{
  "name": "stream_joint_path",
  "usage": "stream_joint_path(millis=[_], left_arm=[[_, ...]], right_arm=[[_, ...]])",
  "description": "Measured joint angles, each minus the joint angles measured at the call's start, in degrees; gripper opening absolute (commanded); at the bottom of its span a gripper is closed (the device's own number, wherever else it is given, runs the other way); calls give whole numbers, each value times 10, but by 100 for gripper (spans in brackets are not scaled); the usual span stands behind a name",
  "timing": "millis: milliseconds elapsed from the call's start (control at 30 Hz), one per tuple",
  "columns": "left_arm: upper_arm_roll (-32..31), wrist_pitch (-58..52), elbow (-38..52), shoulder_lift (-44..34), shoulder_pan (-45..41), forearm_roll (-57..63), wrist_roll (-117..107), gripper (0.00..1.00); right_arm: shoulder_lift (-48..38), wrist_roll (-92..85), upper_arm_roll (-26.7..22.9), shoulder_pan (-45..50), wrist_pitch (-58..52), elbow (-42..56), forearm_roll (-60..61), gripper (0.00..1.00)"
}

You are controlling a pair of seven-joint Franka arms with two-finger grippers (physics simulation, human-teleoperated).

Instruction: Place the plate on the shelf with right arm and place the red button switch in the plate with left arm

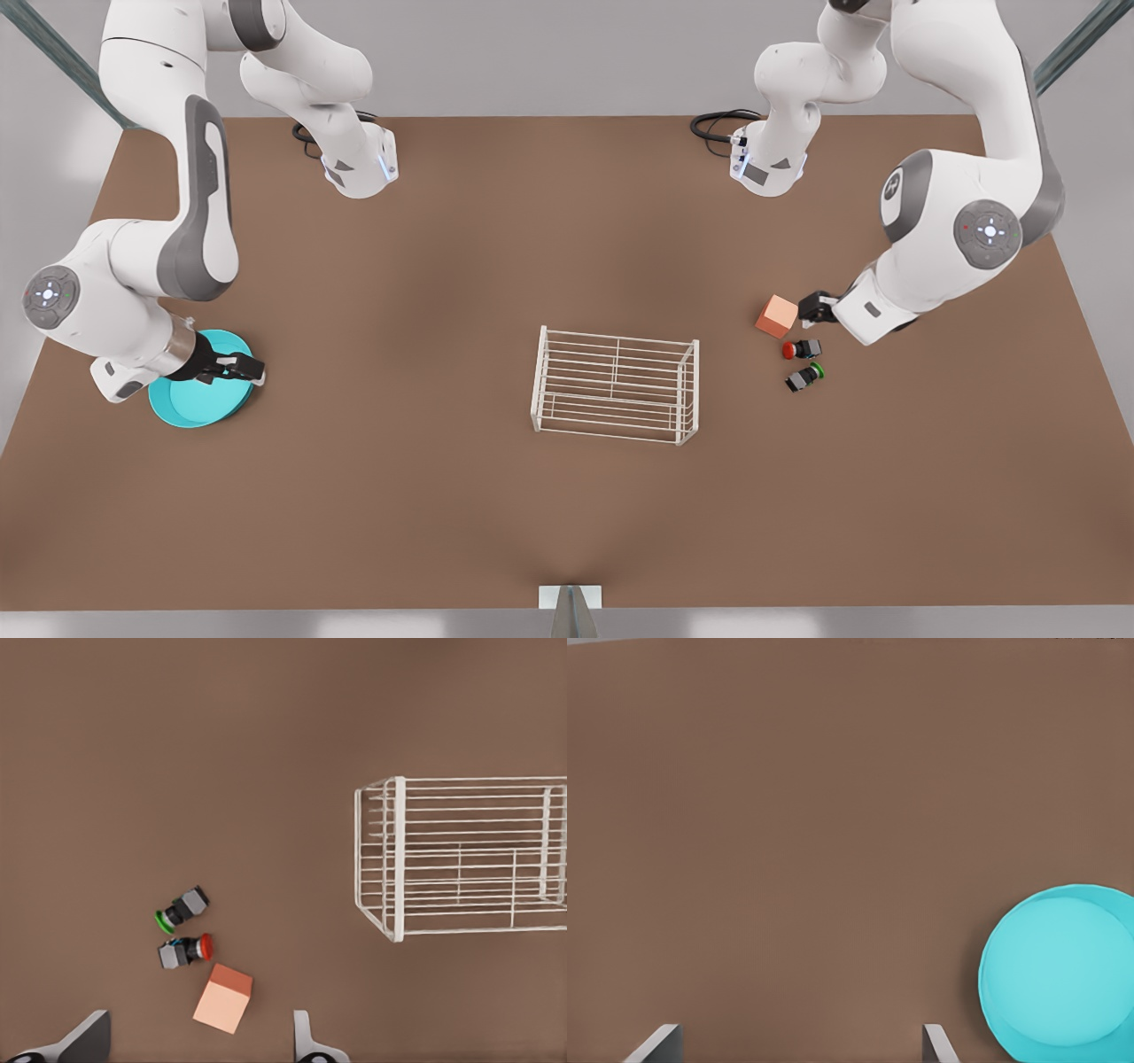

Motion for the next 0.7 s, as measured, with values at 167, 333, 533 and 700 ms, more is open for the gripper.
stream_joint_path(millis=[167,333,533,700], left_arm=[[-2,5,4,9,-9,9,-8,100],[1,6,-6,10,-4,16,-15,100],[4,-5,-8,11,0,21,-35,100],[4,-14,-21,11,-1,32,-70,100]], right_arm=[[22,-12,-2,-21,-10,-4,-10,100],[36,-38,-1,-93,-31,-2,7,100],[82,-118,-1,-152,-2,-15,1,98],[98,-192,2,-176,96,-52,-34,98]])
